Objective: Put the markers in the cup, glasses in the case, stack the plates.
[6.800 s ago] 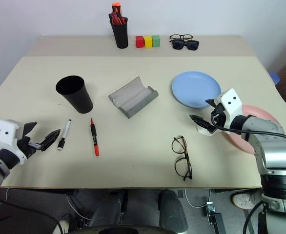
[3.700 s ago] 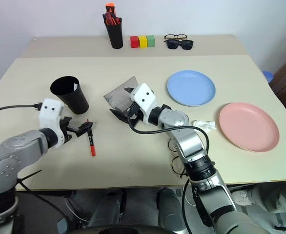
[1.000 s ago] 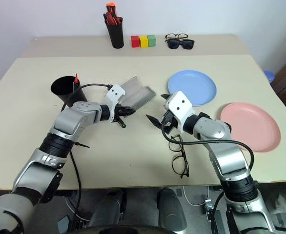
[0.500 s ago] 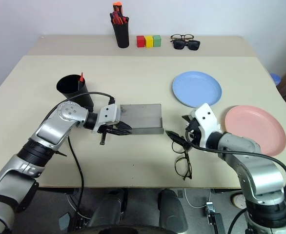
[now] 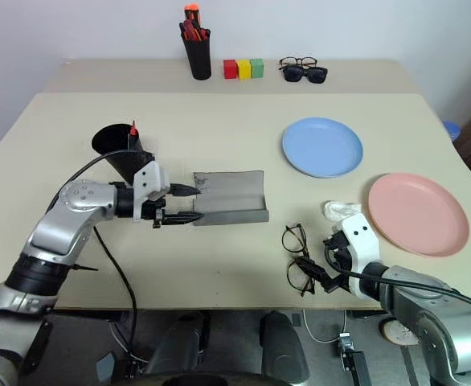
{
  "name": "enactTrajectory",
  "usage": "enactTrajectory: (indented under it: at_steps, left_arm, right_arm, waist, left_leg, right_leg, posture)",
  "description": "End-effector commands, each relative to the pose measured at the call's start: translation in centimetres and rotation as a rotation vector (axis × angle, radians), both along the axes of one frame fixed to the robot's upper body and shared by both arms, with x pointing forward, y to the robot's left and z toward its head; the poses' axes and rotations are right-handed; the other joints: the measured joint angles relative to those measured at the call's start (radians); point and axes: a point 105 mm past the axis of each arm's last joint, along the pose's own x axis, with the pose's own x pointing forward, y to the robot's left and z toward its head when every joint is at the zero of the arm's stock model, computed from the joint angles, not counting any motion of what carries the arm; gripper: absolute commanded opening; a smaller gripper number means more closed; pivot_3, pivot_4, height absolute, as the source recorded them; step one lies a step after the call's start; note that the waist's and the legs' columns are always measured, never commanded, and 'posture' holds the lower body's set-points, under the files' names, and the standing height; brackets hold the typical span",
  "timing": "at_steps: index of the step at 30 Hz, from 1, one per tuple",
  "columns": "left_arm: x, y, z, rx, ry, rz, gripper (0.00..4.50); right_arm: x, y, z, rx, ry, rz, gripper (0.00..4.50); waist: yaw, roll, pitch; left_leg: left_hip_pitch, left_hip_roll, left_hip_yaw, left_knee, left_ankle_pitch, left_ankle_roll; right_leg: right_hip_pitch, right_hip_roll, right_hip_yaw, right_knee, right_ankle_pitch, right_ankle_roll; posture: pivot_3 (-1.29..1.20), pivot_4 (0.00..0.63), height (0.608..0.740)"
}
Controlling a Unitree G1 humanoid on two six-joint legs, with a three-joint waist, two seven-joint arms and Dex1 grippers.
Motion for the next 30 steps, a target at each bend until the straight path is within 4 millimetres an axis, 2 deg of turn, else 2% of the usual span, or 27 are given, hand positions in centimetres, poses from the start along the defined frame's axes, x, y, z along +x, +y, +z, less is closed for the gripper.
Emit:
enactTrajectory:
  at_steps: [1, 4, 11, 14, 17, 20, 22, 25, 27, 30]
  left_arm:
    - [-0.5, -0.2, 1.4, -0.042, -0.038, 0.013, 2.86]
    - [-0.6, -0.1, 1.2, -0.032, -0.037, 0.034, 2.91]
    - [-0.7, 0.6, 1.2, -0.029, -0.034, 0.063, 2.91]
    - [-0.4, 1.2, 1.2, -0.025, -0.045, 0.092, 2.91]
    - [0.3, 2.3, 1.7, -0.051, -0.046, 0.166, 2.91]
    - [0.3, 5.5, 1.8, -0.088, -0.033, 0.318, 2.91]
    - [-0.4, 6.4, 1.3, -0.076, -0.021, 0.35, 2.91]
    - [-1.0, 6.8, 0.6, -0.046, -0.002, 0.371, 2.91]
    - [-1.6, 7.0, 0.4, -0.03, -0.006, 0.387, 2.91]
    - [-2.1, 6.9, 0.8, -0.042, -0.017, 0.408, 2.91]
  right_arm:
    - [0.2, 0.8, 0.4, 0.016, -0.014, 0.001, 4.5]
    - [0.2, 1.1, 0.0, 0.016, 0.015, 0.002, 3.61]
    - [0.0, 0.7, 0.2, -0.033, 0.024, 0.024, 0.06]
    - [0.2, 0.4, 0.9, -0.094, -0.003, 0.049, 0.06]
    - [1.1, 1.2, 3.1, -0.145, -0.097, 0.124, 0.06]
    - [4.7, 5.7, 8.2, -0.199, -0.365, 0.335, 0.06]
    - [6.7, 8.1, 9.5, -0.21, -0.441, 0.409, 0.06]
    - [8.5, 10.5, 9.6, -0.25, -0.504, 0.538, 0.06]
    - [10.0, 12.6, 8.6, -0.316, -0.541, 0.692, 0.06]
    - [11.1, 14.0, 7.2, -0.347, -0.525, 0.86, 0.06]
  waist:
    - [0.0, 0.0, 0.0]
    - [0.0, 0.0, 0.0]
    - [-0.003, 0.0, 0.0]
    - [0.0, 0.0, -0.001]
    - [0.001, -0.001, -0.001]
    - [-0.031, 0.002, 0.001]
    - [-0.049, 0.002, 0.0]
    - [-0.032, 0.001, 0.0]
    - [-0.03, 0.001, 0.0]
    - [-0.026, 0.001, 0.001]
  left_leg:
    - [0.0, 0.0, 0.0, 0.0, 0.0, 0.0]
    - [0.0, 0.0, 0.0, 0.0, 0.0, 0.0]
    - [0.0, 0.0, 0.0, 0.0, 0.0, 0.0]
    - [0.002, 0.0, 0.0, 0.0, 0.0, 0.0]
    - [0.002, 0.0, 0.0, 0.0, 0.0, 0.0]
    - [0.002, 0.002, 0.003, 0.0, 0.0, 0.0]
    - [0.003, 0.005, 0.004, -0.001, 0.0, 0.0]
    - [0.003, 0.007, 0.001, -0.003, 0.0, 0.001]
    - [0.0, 0.007, 0.001, -0.003, 0.0, 0.001]
    - [0.0, 0.005, 0.002, -0.002, -0.001, 0.001]
  right_leg:
    - [0.0, 0.0, 0.0, 0.0, 0.0, 0.0]
    - [0.0, 0.0, 0.0, 0.0, 0.0, 0.0]
    - [0.0, 0.0, 0.0, 0.0, 0.0, 0.0]
    - [0.002, 0.0, 0.0, -0.001, 0.0, 0.0]
    - [0.003, 0.0, 0.0, -0.002, 0.0, 0.0]
    - [0.0, 0.0, 0.001, -0.002, 0.0, -0.001]
    - [-0.001, 0.003, 0.001, -0.001, 0.0, -0.002]
    - [-0.001, 0.005, -0.003, 0.001, -0.002, -0.005]
    - [-0.003, 0.005, -0.003, 0.001, -0.002, -0.005]
    - [-0.003, 0.001, -0.002, 0.0, -0.001, -0.005]
  posture:
    - [0.0, 0.15, 0.74]
    - [0.0, 0.15, 0.74]
    - [0.0, 0.15, 0.74]
    - [0.0, 0.15, 0.74]
    - [0.0, 0.15, 0.74]
    - [0.0, 0.15, 0.74]
    - [0.0, 0.15, 0.74]
    - [0.0, 0.15, 0.74]
    - [0.0, 0.15, 0.74]
    - [0.0, 0.15, 0.74]
